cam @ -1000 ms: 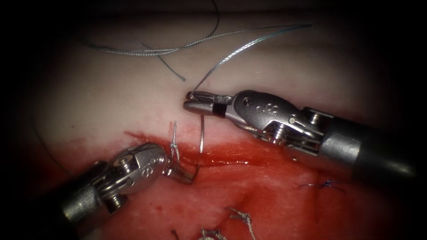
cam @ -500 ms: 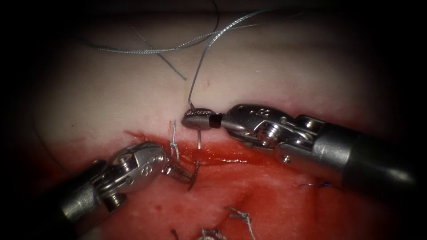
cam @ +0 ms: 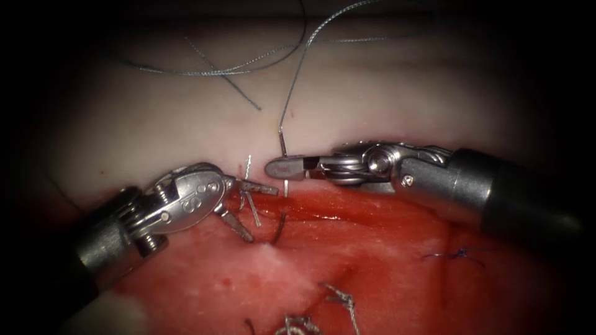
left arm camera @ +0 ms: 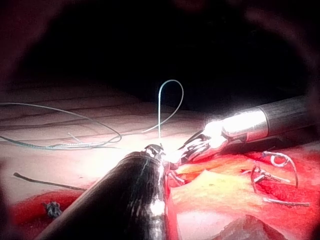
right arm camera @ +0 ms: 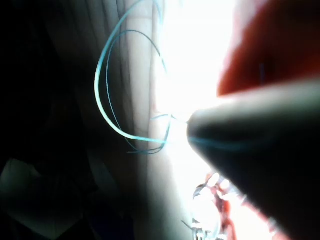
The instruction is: Wound Closure
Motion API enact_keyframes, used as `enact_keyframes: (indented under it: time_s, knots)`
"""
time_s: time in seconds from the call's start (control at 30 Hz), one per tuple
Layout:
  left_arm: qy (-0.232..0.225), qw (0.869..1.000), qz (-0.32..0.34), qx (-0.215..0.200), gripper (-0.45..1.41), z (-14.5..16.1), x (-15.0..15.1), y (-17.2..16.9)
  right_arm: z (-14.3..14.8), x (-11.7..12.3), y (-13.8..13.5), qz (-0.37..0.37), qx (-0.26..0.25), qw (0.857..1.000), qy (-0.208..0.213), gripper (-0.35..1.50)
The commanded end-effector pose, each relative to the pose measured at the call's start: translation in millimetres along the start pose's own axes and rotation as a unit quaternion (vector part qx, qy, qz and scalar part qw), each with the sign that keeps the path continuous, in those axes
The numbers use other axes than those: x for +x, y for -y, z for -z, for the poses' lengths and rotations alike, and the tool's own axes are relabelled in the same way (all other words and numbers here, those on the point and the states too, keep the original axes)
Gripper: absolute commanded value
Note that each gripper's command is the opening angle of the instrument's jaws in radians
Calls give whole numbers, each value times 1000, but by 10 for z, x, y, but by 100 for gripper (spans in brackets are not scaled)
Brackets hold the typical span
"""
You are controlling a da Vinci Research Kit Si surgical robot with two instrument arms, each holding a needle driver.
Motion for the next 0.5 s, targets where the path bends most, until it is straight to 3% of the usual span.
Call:
enact_keyframes:
  time_s: [0.03, 0.27, 0.3, 0.33, 0.37, 0.47, 0.5]
  knots:
    - [-1, 1000, -3, 4, 49, 6, 9, 11, -3, -14, -9, 4, -2, 1000, 6, -35]
    - [-25, 999, -26, 11, 37, 3, 21, 13, 2, -23, -8, 17, 4, 998, 62, -35]
    - [-25, 999, -26, 11, 36, 3, 21, 12, 5, -27, -11, 121, 31, 989, 83, -35]
    - [-25, 999, -26, 11, 36, 3, 21, 12, 5, -27, -11, 121, 31, 989, 83, -35]
    - [-25, 999, -26, 11, 34, 3, 20, 12, 9, -31, -16, 191, 63, 975, 97, -35]
    - [-25, 999, -27, 11, 29, 3, 19, 12, 11, -34, -20, 241, 70, 963, 93, -35]
    - [-25, 999, -27, 11, 27, 3, 19, 12, 12, -37, -23, 307, 76, 945, 87, -35]
